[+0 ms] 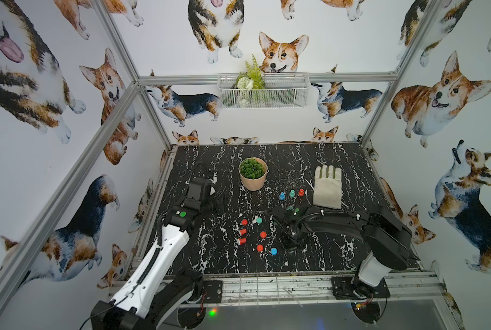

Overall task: Close the stamp cap
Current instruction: Place the stamp at the center of the board.

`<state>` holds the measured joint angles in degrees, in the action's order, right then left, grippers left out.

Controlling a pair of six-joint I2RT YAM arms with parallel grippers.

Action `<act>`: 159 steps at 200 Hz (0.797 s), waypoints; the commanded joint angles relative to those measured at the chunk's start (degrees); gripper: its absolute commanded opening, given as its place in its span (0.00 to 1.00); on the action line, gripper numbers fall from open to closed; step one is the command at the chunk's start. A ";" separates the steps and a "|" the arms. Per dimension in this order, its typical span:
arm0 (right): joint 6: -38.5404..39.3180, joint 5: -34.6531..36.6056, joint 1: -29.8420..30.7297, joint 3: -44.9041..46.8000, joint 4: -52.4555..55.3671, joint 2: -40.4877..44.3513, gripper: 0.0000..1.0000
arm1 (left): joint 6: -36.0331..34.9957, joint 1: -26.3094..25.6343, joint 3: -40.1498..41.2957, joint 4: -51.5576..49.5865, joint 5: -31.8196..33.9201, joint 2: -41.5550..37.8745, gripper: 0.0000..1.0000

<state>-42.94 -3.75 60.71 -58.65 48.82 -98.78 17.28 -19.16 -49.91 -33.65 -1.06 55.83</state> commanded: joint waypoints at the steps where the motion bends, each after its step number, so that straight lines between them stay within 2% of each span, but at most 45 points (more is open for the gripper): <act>1: 0.86 -0.67 1.25 1.35 0.78 -7.31 0.00 | -0.60 0.00 -0.40 0.44 0.96 -0.20 0.60; 67: 4.33 -2.69 1.03 -1.48 1.44 -9.69 0.00 | -0.74 -0.18 -0.62 -0.23 2.43 -0.05 0.60; 108: 6.27 1.15 0.58 -7.53 7.73 -4.46 0.00 | -0.96 -0.69 -0.71 -1.11 4.42 0.67 0.60; 159: 12.22 0.74 -7.19 -14.93 14.58 2.12 0.00 | -1.14 -1.10 -0.99 -2.13 6.09 2.61 0.60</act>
<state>-34.63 -3.40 56.71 -71.00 58.11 -99.04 17.02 -19.94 -50.35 -34.39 3.46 58.00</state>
